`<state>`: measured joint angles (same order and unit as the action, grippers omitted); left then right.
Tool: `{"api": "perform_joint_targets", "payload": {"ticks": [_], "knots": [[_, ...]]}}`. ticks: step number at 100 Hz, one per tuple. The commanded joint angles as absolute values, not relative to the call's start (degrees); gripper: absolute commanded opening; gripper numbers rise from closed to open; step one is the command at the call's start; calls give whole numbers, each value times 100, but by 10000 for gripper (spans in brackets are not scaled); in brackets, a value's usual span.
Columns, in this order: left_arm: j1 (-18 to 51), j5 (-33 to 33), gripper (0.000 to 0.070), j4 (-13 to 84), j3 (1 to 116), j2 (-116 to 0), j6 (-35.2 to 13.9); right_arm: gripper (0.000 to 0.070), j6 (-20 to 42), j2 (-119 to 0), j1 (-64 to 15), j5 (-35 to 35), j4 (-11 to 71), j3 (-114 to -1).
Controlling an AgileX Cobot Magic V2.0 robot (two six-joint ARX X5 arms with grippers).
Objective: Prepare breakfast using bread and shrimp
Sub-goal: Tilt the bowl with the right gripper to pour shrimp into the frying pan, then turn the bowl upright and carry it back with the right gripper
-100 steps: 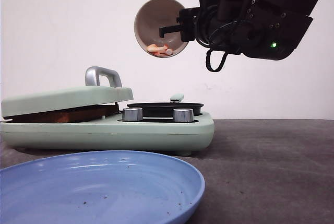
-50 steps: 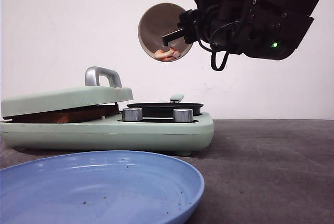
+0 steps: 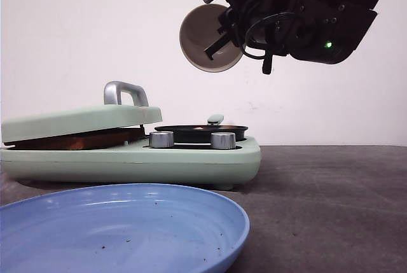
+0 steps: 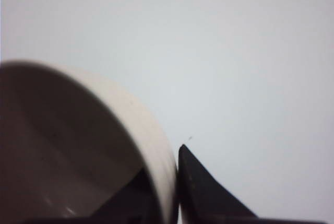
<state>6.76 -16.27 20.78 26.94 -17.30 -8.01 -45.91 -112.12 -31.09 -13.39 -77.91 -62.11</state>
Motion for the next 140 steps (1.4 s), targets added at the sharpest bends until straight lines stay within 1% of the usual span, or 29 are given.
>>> {"api": "perform_joint_targets", "payload": {"ticks": [1,22,42,52,65,74,97,124,140], "knots": [[683,-1656,353,2008,2724,-1754,-711,0,-4665,-11225,-3175,-1345,-7874,-6340],[683,-1658,353,2008,2724,-1754,-714,0,-4018,-11225,-3175,-1507,-7859,-6340],[683,-1658,353,2008,2724,-1754,-714,0,-3039,-11225,-3170,-1977,-7710,-6340],[683,-1658,353,2008,2724,-1754,-714,0,-2528,-11183,-3170,-2115,-7356,-6340],[683,-1658,353,2010,2724,-1754,-711,0,-1772,-11017,-3162,-2110,-6475,-6340],[683,-1658,353,2010,2724,-1754,-711,0,-1391,-10842,-3140,-2104,-5883,-6340],[683,-1658,353,2018,2724,-1754,-714,0,-681,-9972,-2993,-2027,-3942,-6346],[683,-1656,352,2115,2724,-1754,-716,0,202,-8527,-2508,-1422,-1354,-6388],[683,-1656,352,2145,2724,-1754,-716,0,674,-7760,-2110,-934,211,-6388]]}}
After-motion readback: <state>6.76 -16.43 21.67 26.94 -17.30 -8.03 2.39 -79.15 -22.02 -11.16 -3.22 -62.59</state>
